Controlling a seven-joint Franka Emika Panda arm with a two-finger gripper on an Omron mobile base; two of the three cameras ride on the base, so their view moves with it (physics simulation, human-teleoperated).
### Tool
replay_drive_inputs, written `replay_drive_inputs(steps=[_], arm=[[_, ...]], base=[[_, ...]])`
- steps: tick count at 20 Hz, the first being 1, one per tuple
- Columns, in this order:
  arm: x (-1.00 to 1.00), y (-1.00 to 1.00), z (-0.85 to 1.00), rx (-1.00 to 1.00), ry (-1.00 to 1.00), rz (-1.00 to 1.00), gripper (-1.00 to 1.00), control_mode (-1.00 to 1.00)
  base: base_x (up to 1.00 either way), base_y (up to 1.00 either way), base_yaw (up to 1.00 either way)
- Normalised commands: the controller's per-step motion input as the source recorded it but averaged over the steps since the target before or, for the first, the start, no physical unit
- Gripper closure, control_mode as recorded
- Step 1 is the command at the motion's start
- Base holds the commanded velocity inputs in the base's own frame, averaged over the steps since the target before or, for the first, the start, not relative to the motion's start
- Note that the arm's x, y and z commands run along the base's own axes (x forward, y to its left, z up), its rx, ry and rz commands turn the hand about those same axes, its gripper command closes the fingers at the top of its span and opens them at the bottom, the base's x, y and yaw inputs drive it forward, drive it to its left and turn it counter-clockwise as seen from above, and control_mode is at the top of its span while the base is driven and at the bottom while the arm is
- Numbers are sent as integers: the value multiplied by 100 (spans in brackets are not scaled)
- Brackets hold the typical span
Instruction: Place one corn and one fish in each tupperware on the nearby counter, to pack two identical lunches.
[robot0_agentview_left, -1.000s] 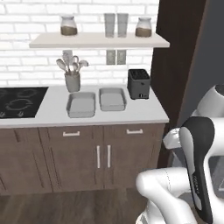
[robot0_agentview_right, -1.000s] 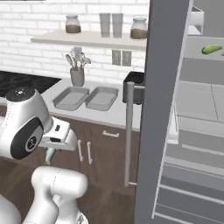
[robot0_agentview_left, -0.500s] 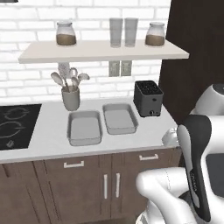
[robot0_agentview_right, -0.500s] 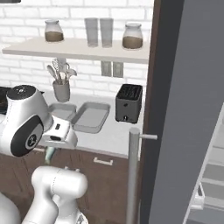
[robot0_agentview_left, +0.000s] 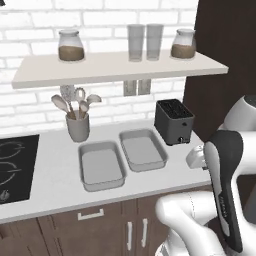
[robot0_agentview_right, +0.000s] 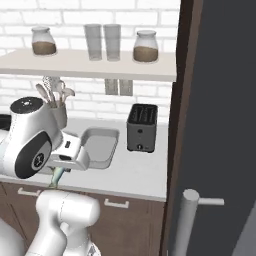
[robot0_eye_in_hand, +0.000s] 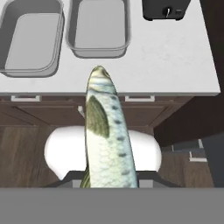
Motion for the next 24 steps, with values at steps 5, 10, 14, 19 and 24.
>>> replay_drive_inputs(steps=[5, 10, 14, 19, 24], arm=[[0, 0, 0, 0, 0, 0, 100, 100], [0, 0, 0, 0, 0, 0, 100, 100], [0, 0, 0, 0, 0, 0, 100, 100], [40, 0, -1, 0, 11, -1, 100, -100], [96, 0, -37, 0, 13, 0, 100, -100]], base=[[50, 53, -6], [89, 6, -3], [74, 0, -2], [23, 0, -1], [0, 0, 0]])
